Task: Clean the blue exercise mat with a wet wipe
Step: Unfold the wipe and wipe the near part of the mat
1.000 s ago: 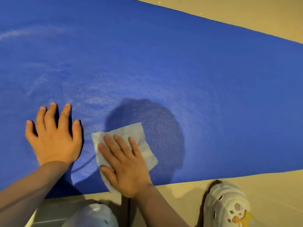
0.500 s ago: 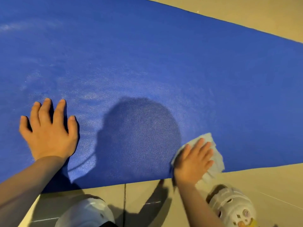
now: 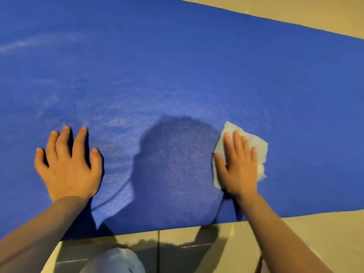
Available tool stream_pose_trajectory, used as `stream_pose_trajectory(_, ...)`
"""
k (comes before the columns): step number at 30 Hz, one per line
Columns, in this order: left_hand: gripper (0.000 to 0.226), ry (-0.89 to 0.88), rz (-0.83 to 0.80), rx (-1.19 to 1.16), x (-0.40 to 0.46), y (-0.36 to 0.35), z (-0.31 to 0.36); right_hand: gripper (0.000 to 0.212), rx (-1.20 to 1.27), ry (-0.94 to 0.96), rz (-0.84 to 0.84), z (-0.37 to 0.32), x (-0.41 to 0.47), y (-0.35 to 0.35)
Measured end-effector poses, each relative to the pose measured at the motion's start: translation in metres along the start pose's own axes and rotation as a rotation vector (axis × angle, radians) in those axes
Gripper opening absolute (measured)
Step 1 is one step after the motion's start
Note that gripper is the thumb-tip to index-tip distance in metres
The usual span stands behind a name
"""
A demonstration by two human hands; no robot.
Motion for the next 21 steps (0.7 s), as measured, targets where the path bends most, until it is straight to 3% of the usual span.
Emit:
stream_pose_trajectory(3,0.058,-0.004,0.004,0.008,0.0,0.0,0.001,0.082,0.041,-0.524,0.023,0.082,0.009,0.03)
stream_pose_trajectory(6,0.058,-0.011,0.014,0.026,0.0,-0.001,0.0,0.065,0.012,-0.73,0.091,0.069,0.036,0.025)
stream_pose_trajectory(9,0.059,-0.009,0.013,0.042,0.002,-0.002,-0.001,0.064,0.008,-0.548,0.093,0.007,0.079,0.006)
stream_pose_trajectory(14,0.062,-0.013,-0.001,0.07,0.003,-0.005,-0.004,0.063,-0.019,0.191,0.081,-0.135,0.122,-0.021)
stream_pose_trajectory(17,0.064,-0.014,-0.017,0.066,0.005,-0.008,-0.008,0.062,0.034,0.496,0.043,-0.135,0.147,-0.019)
stream_pose_trajectory(19,0.065,-0.015,-0.023,0.065,0.004,-0.008,-0.009,0.065,0.031,0.489,0.024,-0.092,0.16,-0.011)
stream_pose_trajectory(21,0.065,-0.029,-0.019,0.074,0.003,-0.008,-0.008,0.075,0.023,0.304,-0.046,-0.031,0.168,0.002)
Point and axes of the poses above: each hand's wrist, its own x-axis towards the middle knuckle, its own y-axis out of the back of the hand, z = x × y, the point moved 3 cm from there along x, towards the middle knuckle, and after that the axes turned 14 degrees about y, right-handed, at the moved point
